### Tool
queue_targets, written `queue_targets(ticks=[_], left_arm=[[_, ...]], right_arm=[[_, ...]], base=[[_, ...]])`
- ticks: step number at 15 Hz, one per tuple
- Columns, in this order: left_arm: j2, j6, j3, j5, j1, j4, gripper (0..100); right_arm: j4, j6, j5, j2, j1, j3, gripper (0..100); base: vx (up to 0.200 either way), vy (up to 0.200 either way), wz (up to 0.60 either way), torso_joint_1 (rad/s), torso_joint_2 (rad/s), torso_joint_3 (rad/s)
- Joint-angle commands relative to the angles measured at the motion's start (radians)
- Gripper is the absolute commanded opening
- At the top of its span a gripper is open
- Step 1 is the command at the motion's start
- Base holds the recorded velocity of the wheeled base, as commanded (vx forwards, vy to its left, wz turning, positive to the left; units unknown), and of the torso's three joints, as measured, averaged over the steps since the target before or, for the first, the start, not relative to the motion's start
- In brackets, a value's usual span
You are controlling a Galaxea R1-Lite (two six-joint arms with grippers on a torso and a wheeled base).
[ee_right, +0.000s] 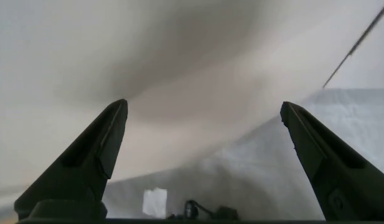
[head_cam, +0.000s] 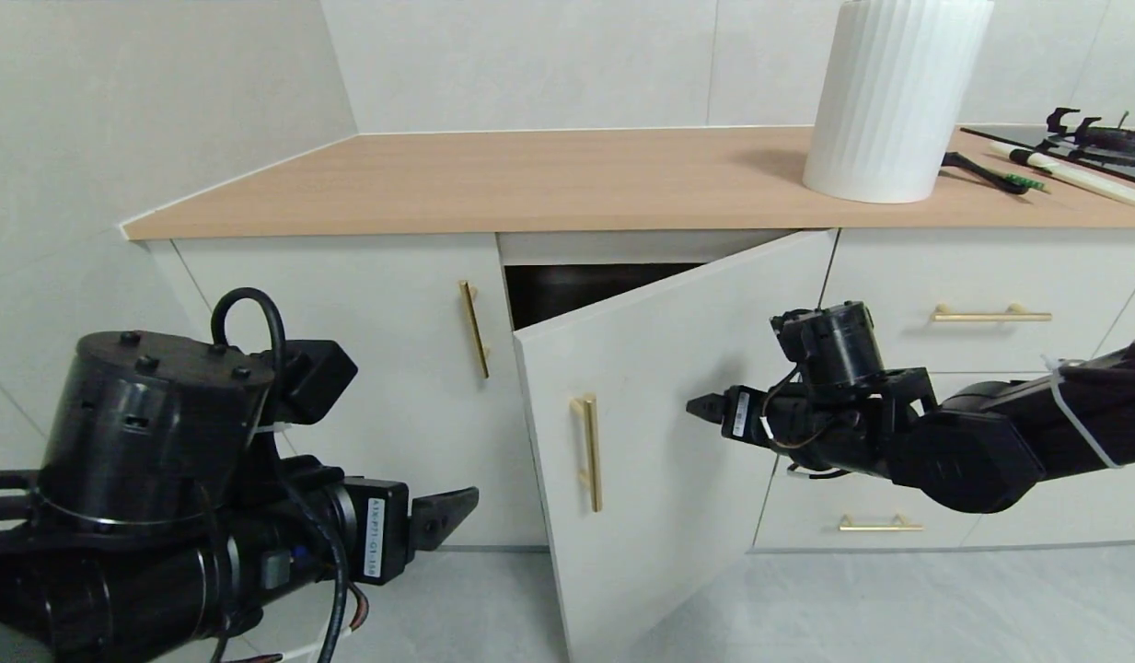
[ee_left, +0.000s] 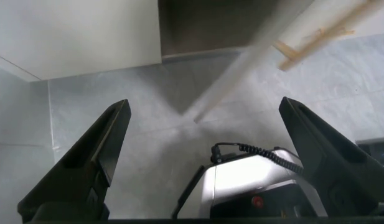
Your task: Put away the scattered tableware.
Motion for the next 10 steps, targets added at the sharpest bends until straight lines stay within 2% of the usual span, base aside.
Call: queue_targets(ticks=[1,7,10], left_arm=[[0.005,-0.001,-0.001,0.003,0.001,0.000,100],[0.020,-0.001,0.001,0.005,0.001,0.000,100],[0.020,-0.001,0.001,0.005,0.001,0.000,100]], right_arm=[[-0.047,0.017,-0.023,0.035,0.000,-0.004,100],[-0.084,0.119,-0.216,0.158,0.000,-0.155,100],[-0.084,0.149,-0.265,0.187,-0.011,-0.208,100]], base=[[0.000,0.000,0.00,0.000,0.00,0.000],[0.000,0.000,0.00,0.000,0.00,0.000],[0.000,0.000,0.00,0.000,0.00,0.000]])
